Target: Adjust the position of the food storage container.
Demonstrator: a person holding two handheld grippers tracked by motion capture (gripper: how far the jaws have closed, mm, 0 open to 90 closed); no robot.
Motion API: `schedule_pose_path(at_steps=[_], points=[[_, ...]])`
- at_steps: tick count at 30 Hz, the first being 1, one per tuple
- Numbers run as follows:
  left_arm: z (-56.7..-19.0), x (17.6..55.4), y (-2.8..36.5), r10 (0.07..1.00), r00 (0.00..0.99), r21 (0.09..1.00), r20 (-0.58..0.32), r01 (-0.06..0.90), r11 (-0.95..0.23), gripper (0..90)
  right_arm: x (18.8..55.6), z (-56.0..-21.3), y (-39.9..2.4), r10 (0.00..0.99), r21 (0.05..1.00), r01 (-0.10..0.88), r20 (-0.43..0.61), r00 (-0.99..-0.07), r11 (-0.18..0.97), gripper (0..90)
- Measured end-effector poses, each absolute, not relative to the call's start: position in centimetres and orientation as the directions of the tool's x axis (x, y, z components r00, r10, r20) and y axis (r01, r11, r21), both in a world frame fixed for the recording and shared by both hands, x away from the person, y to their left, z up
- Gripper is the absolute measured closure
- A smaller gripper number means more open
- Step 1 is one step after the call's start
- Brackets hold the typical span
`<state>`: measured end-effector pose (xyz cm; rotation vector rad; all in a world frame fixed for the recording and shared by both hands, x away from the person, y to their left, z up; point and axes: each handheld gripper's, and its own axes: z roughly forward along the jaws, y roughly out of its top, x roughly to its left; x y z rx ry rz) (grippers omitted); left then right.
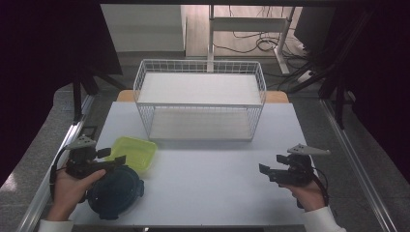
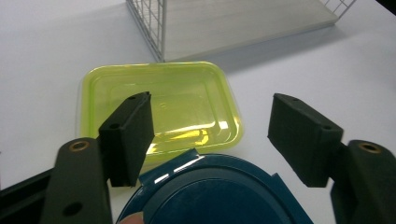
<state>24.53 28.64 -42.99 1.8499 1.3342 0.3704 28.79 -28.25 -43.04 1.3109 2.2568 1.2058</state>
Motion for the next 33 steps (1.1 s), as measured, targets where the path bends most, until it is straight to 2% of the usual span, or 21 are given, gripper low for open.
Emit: schedule_pose_path(at_steps=[7, 9, 10, 11, 13, 14, 15, 22, 33], points=[[-42.5, 24.2, 29.5, 0.902, 0.387, 0.733, -0.189, 0.667, -0.134, 41.0, 28.7, -43.2, -28.4, 0.818, 0.764, 0.595, 0.161, -0.552, 0.251, 18.3], [-42.5, 24.3, 29.8, 0.9, 0.394, 0.715, -0.186, 0.683, -0.152, 48.7, 28.7, -43.2, -28.3, 0.818, 0.764, 0.595, 0.161, -0.552, 0.251, 18.4], [-42.5, 24.3, 30.0, 0.901, 0.394, 0.704, -0.18, 0.692, -0.162, 56.0, 28.7, -43.2, -28.3, 0.819, 0.764, 0.593, 0.156, -0.551, 0.254, 18.3], [-42.6, 24.3, 30.1, 0.902, 0.396, 0.693, -0.172, 0.699, -0.175, 56.0, 28.7, -43.2, -28.3, 0.819, 0.764, 0.593, 0.156, -0.551, 0.254, 18.3], [-42.8, 24.4, 30.3, 0.902, 0.402, 0.672, -0.157, 0.713, -0.201, 63.5, 28.7, -43.2, -28.3, 0.82, 0.763, 0.594, 0.155, -0.551, 0.255, 18.4], [-42.9, 24.5, 30.4, 0.901, 0.405, 0.661, -0.156, 0.72, -0.21, 71.6, 28.7, -43.3, -28.3, 0.821, 0.76, 0.596, 0.154, -0.55, 0.257, 18.3], [-43.1, 24.6, 30.6, 0.899, 0.408, 0.653, -0.161, 0.727, -0.213, 71.6, 28.7, -43.3, -28.3, 0.821, 0.76, 0.596, 0.154, -0.55, 0.257, 18.3], [-44.2, 25.7, 32.6, 0.897, 0.415, 0.59, -0.152, 0.766, -0.255, 89.3, 28.8, -43.7, -28.4, 0.826, 0.751, 0.606, 0.15, -0.543, 0.262, 18.3], [-46.4, 26.8, 33.1, 0.882, 0.465, 0.479, -0.072, 0.792, -0.378, 90.0, 28.9, -43.9, -28.4, 0.831, 0.749, 0.608, 0.144, -0.538, 0.264, 18.3]])
